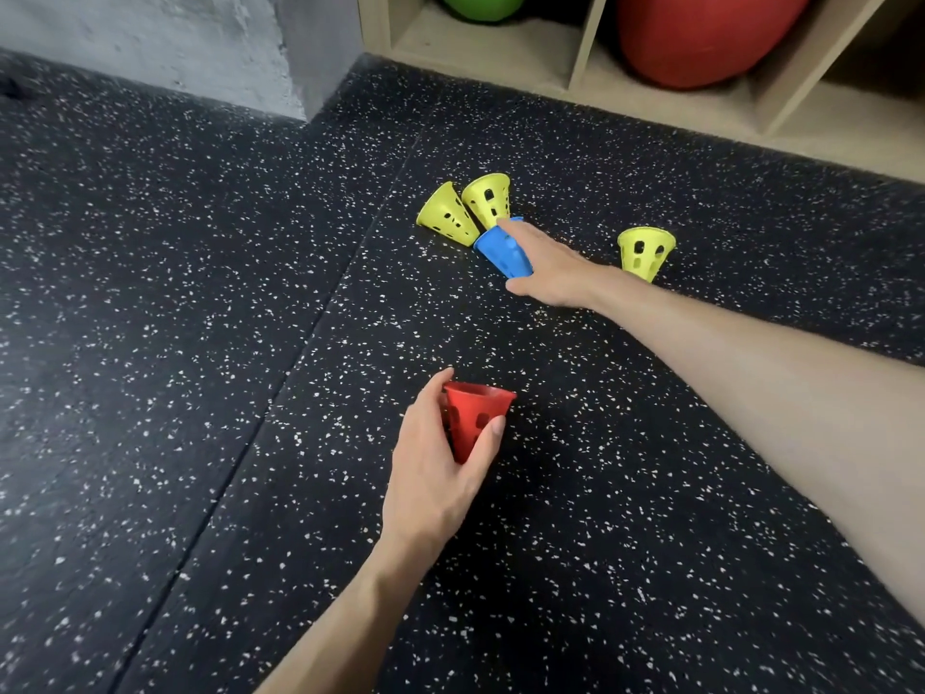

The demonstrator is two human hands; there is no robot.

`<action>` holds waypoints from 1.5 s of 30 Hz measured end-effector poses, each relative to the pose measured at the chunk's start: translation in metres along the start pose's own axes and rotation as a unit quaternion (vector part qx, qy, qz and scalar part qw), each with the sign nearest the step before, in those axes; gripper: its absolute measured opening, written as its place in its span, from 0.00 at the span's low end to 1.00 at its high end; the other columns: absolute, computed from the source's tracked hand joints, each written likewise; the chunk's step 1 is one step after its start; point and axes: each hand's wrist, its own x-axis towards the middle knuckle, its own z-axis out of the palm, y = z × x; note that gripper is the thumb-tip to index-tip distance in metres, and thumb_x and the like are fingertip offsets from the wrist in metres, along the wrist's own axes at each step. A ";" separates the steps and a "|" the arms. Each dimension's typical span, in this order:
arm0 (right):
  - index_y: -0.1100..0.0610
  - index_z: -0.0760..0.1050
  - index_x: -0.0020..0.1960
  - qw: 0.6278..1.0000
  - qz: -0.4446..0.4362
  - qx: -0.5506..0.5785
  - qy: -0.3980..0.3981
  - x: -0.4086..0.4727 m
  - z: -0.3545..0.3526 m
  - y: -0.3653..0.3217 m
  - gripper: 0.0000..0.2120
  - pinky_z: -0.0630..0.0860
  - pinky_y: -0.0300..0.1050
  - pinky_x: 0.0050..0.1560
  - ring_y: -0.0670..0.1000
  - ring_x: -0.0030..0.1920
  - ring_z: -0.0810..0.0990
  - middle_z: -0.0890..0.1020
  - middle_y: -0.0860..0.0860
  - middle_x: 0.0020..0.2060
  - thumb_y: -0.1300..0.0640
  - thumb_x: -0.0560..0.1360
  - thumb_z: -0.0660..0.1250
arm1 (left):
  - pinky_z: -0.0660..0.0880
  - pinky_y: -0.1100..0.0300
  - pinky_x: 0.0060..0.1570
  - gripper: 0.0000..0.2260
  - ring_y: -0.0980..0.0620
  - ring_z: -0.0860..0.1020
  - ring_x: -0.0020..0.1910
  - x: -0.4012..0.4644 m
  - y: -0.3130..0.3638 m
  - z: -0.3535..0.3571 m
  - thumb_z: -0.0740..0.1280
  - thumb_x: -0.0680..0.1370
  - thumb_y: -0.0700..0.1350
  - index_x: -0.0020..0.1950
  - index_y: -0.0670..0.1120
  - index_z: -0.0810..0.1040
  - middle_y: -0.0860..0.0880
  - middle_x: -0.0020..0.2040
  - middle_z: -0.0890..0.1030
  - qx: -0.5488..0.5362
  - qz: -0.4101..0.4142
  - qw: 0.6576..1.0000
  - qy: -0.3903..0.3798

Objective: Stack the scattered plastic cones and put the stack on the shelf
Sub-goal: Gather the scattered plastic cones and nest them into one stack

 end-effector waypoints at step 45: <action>0.47 0.86 0.53 0.979 -0.009 0.197 -0.050 -0.072 0.017 0.011 0.09 0.83 0.45 0.51 0.47 0.47 0.84 0.87 0.47 0.47 0.58 0.79 0.70 | 0.72 0.57 0.66 0.27 0.61 0.73 0.64 0.005 -0.002 0.005 0.68 0.79 0.62 0.74 0.69 0.61 0.61 0.64 0.75 -0.026 -0.020 0.999 0.034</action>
